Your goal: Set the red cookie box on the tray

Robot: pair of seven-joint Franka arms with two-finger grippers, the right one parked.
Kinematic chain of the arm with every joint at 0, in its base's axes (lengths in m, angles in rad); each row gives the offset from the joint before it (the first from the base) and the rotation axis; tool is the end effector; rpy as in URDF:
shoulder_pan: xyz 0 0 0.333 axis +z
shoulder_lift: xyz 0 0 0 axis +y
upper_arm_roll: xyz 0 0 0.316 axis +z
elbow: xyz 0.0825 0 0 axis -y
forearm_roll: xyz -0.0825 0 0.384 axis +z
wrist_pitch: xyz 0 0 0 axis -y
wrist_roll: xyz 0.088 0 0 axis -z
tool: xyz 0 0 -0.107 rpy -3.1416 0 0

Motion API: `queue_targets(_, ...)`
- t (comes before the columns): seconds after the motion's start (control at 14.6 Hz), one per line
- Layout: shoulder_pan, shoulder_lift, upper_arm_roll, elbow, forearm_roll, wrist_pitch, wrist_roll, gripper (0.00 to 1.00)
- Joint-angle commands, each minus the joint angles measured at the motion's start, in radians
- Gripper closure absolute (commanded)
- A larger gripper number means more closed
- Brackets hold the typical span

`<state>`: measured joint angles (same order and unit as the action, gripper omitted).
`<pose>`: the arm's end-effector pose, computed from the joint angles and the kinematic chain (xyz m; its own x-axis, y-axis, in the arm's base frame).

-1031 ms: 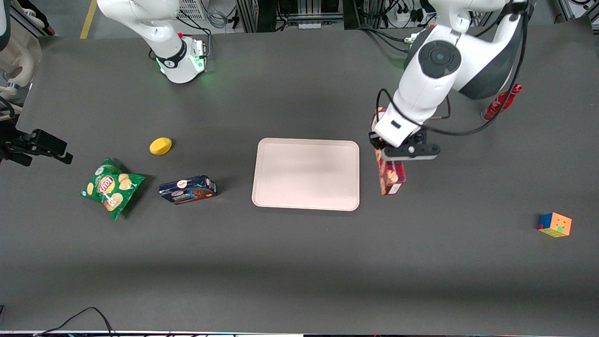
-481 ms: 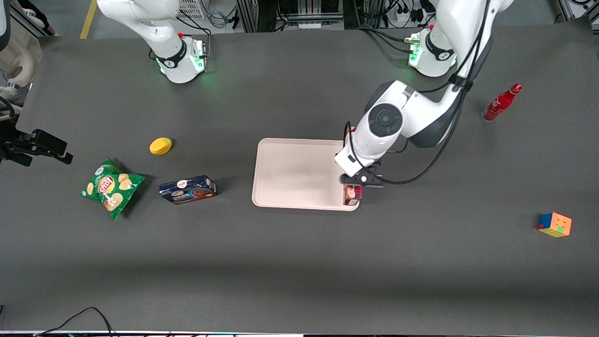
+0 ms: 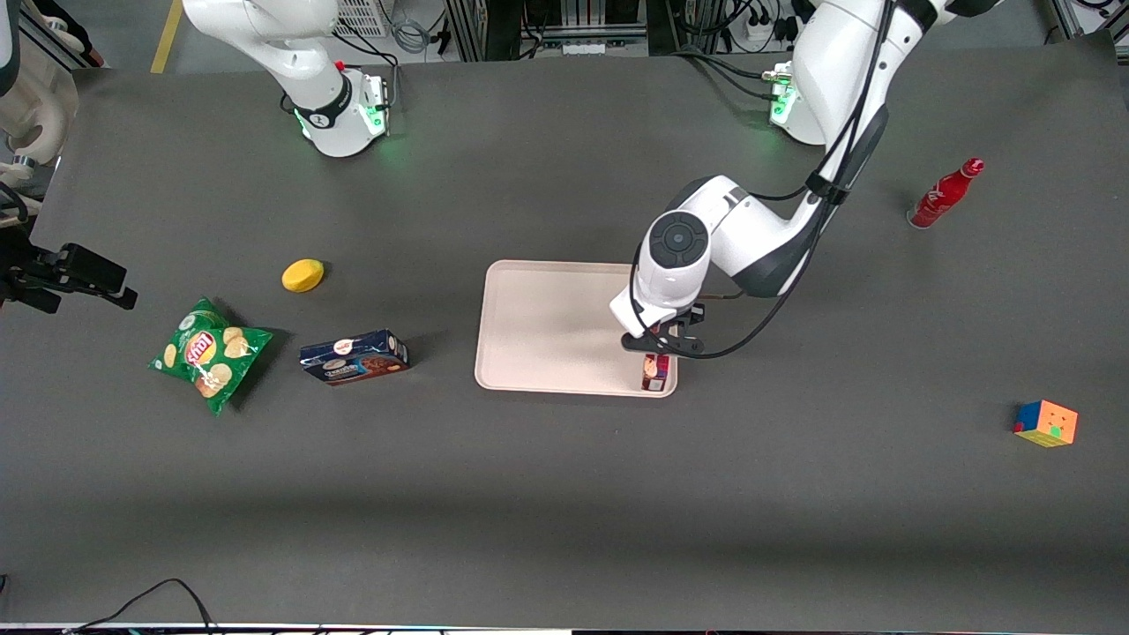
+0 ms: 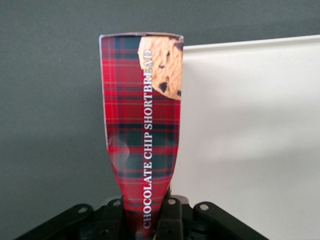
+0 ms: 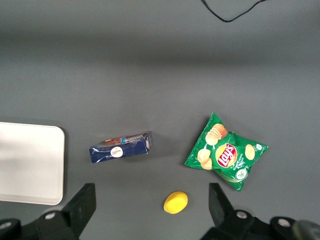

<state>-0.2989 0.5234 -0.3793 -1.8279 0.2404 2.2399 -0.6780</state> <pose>0.5118 -0.3828 0.2583 0.9918 -0.1151 -0.0552 -0.1171 -0.9926 -0.0337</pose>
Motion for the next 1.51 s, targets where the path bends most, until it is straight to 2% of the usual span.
queue_targets(0.0,-0.017,0.012,0.013,0.018,0.013,0.003,-0.077,0.99)
queue_targets(0.27,-0.017,0.035,0.013,-0.019,0.011,0.096,-0.114,0.97)
queue_targets(0.48,-0.017,0.043,0.013,-0.027,0.011,0.095,-0.115,0.94)
queue_targets(0.62,-0.017,0.043,0.013,-0.036,0.011,0.098,-0.117,0.77)
queue_targets(0.69,-0.017,0.043,0.013,-0.036,0.011,0.098,-0.117,0.65)
queue_targets(0.76,-0.017,0.043,0.013,-0.034,0.011,0.098,-0.115,0.47)
queue_targets(0.82,-0.017,0.043,0.013,-0.034,0.011,0.098,-0.115,0.12)
queue_targets(0.89,-0.017,0.04,0.013,-0.03,0.011,0.092,-0.112,0.0)
queue_targets(1.1,-0.011,0.012,0.011,-0.022,0.004,0.069,-0.109,0.0)
queue_targets(1.17,-0.003,-0.015,0.013,-0.021,-0.021,0.051,-0.101,0.0)
queue_targets(1.44,0.006,-0.112,0.037,0.077,-0.05,-0.112,-0.095,0.0)
